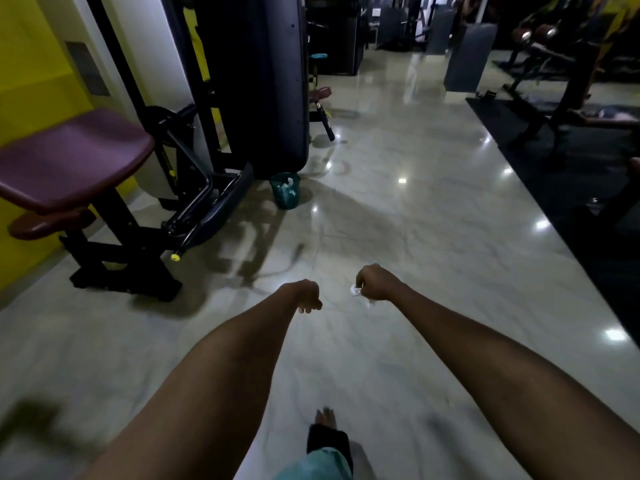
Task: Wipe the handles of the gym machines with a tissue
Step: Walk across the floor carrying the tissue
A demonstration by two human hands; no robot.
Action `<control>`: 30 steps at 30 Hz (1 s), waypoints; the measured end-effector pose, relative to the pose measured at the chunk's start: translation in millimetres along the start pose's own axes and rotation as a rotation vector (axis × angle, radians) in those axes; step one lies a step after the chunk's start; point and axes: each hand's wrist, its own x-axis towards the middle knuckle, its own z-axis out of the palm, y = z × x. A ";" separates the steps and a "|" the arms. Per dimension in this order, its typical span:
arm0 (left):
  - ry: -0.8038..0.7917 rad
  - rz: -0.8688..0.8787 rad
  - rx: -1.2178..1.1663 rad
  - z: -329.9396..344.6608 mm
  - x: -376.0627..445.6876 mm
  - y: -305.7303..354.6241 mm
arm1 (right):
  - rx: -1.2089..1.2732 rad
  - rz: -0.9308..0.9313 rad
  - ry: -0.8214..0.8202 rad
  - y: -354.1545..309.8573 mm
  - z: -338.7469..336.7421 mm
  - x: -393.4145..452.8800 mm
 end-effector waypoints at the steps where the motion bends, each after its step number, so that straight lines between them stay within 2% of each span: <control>1: 0.001 -0.002 -0.013 -13.4 17.3 -1.9 | 0.014 -0.002 0.002 5.7 -7.2 20.4; 5: 0.007 -0.010 -0.046 -92.9 98.2 -6.0 | 0.011 0.010 -0.039 27.0 -53.8 112.2; 9: 0.119 -0.011 -0.040 -165.0 168.6 -8.7 | 0.083 0.006 0.061 43.0 -98.6 197.8; 13: 0.005 0.007 -0.080 -209.0 234.6 -10.9 | 0.085 -0.005 0.013 61.4 -123.9 274.0; 16: -0.015 -0.007 -0.083 -239.5 291.6 -17.1 | 0.071 -0.022 -0.009 84.4 -137.2 333.6; 23: 0.033 -0.056 -0.096 -340.0 425.1 -16.5 | -0.008 -0.116 -0.077 139.0 -207.0 490.9; 30: 0.092 -0.101 -0.186 -442.3 513.4 -21.2 | 0.071 -0.199 -0.083 157.3 -283.0 632.1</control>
